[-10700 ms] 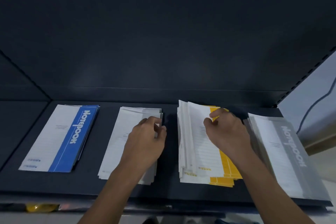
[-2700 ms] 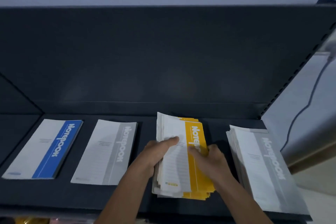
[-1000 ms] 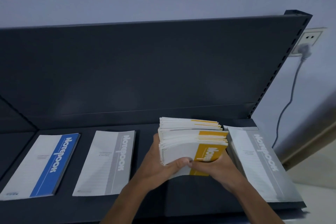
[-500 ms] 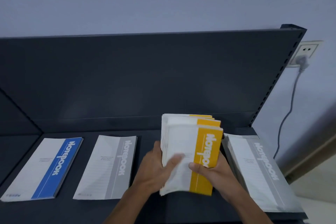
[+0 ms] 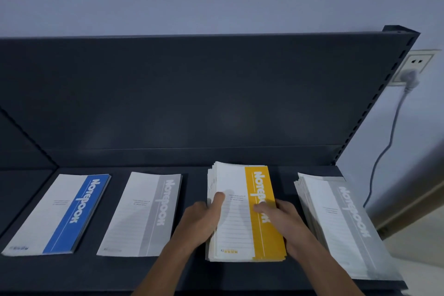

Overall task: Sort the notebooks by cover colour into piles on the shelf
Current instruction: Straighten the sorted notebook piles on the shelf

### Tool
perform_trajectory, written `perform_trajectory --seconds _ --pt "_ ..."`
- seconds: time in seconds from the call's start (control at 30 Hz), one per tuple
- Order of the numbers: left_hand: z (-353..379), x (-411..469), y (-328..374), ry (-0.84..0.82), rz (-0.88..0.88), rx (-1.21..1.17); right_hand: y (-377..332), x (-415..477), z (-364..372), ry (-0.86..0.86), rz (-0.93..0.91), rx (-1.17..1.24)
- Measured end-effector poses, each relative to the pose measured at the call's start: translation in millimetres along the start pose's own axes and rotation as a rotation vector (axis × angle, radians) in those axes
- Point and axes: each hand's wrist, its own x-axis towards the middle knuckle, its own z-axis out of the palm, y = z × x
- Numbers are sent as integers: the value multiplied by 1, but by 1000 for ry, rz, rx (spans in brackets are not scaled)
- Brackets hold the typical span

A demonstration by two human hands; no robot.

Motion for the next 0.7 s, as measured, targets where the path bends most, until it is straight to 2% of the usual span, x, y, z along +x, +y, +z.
perform_trajectory --seconds 0.23,0.57,0.63,0.7 --pt "-3 1 3 176 85 193 2 11 9 95 20 -151" --pt "-1 4 -1 84 -6 146 -1 7 12 143 27 -189" --pt "-2 -1 1 133 -15 158 -3 5 11 158 13 -223" --pt "-4 -10 12 266 20 207 -8 0 7 201 -37 -256"
